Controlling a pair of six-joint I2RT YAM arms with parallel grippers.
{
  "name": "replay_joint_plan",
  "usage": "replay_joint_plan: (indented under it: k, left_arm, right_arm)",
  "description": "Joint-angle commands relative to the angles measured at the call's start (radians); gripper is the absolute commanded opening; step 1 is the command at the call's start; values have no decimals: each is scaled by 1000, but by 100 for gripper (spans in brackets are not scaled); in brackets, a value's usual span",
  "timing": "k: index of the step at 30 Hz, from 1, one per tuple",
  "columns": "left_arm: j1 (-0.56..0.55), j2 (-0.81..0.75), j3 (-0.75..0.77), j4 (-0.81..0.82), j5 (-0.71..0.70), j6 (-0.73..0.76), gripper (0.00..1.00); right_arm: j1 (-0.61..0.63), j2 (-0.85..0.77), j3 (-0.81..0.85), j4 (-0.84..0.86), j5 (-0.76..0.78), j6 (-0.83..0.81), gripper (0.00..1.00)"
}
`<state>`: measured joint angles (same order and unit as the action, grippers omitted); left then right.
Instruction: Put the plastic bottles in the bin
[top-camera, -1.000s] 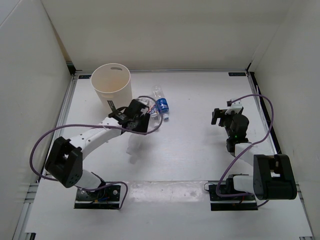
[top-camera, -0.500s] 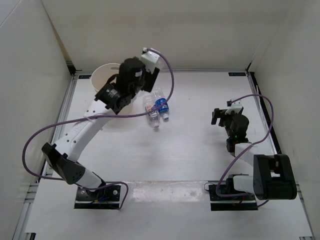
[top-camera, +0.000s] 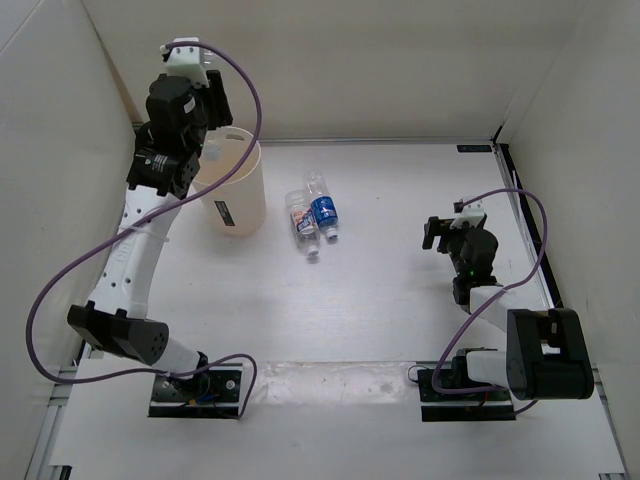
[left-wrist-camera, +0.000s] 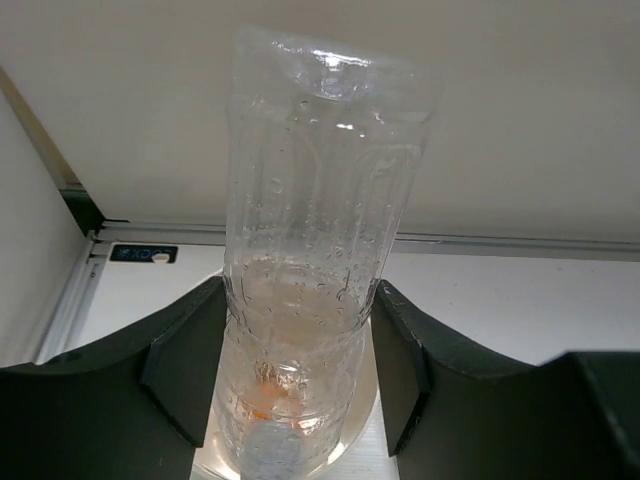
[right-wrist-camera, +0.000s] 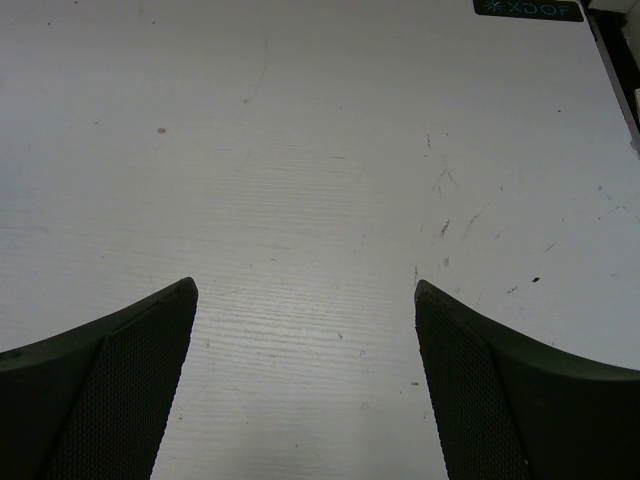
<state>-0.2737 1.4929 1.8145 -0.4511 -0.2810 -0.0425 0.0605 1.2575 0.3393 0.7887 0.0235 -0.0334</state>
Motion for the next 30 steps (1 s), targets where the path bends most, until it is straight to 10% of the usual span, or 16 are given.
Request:
replay_joint_plan:
  k: [1, 30]
  left_arm:
    - [19, -43, -21, 14, 57, -118, 48]
    - [168, 86, -225, 29, 195, -309, 69]
  right_arm:
    - [4, -9, 9, 66, 12, -11, 90]
    - [-4, -4, 10, 72, 0, -16, 90]
